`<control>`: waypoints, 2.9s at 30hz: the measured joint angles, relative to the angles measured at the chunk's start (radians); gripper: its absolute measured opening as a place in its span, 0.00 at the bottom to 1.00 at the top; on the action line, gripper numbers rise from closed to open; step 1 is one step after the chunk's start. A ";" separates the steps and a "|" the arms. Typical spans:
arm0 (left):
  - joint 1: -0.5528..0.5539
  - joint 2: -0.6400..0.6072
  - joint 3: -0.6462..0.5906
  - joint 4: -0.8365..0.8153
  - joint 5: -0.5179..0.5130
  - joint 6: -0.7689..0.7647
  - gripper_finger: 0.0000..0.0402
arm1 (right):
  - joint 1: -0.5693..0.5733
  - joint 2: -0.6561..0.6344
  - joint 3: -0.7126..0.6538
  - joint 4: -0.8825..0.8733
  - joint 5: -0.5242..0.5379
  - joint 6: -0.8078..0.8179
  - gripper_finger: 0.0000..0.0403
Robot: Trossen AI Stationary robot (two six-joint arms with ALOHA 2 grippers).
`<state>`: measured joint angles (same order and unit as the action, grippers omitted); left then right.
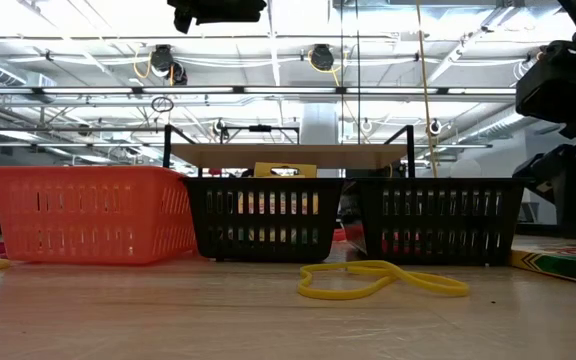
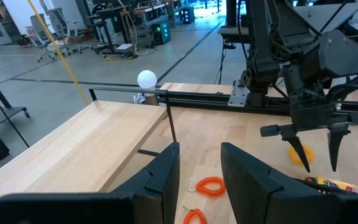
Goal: Pick & Place Office Desk Supplies
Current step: Put the crayon into the left black bin
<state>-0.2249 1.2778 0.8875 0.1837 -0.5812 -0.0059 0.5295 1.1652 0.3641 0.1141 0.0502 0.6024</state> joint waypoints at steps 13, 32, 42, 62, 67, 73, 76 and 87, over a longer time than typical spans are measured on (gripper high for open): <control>0.000 0.000 0.000 -0.001 0.000 -0.004 0.30 | 0.005 0.144 0.001 0.188 0.020 -0.039 0.42; -0.037 0.000 0.000 -0.001 -0.001 -0.003 0.30 | 0.001 0.174 0.001 0.140 0.003 0.039 0.33; -0.039 0.000 0.000 0.000 -0.001 -0.003 0.30 | 0.000 0.174 0.001 0.142 0.025 0.084 0.01; -0.039 0.000 0.000 0.000 -0.001 -0.024 0.30 | 0.002 -0.158 0.000 -0.061 0.024 0.067 0.00; -0.039 0.000 0.000 0.000 0.000 -0.026 0.30 | 0.002 -0.224 0.000 -0.171 0.027 0.090 0.00; -0.039 0.000 0.000 0.000 -0.001 -0.026 0.30 | 0.002 -0.273 0.000 -0.203 0.030 0.054 0.00; -0.039 0.000 0.000 0.000 -0.001 -0.026 0.30 | 0.002 -0.299 0.000 -0.197 0.037 0.019 0.00; -0.039 0.000 0.000 0.000 -0.001 -0.056 0.30 | 0.002 -0.400 0.000 -0.199 0.054 -0.070 0.00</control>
<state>-0.2634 1.2778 0.8875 0.1841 -0.5819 -0.0624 0.5316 0.7657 0.3637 -0.0845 0.1047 0.5326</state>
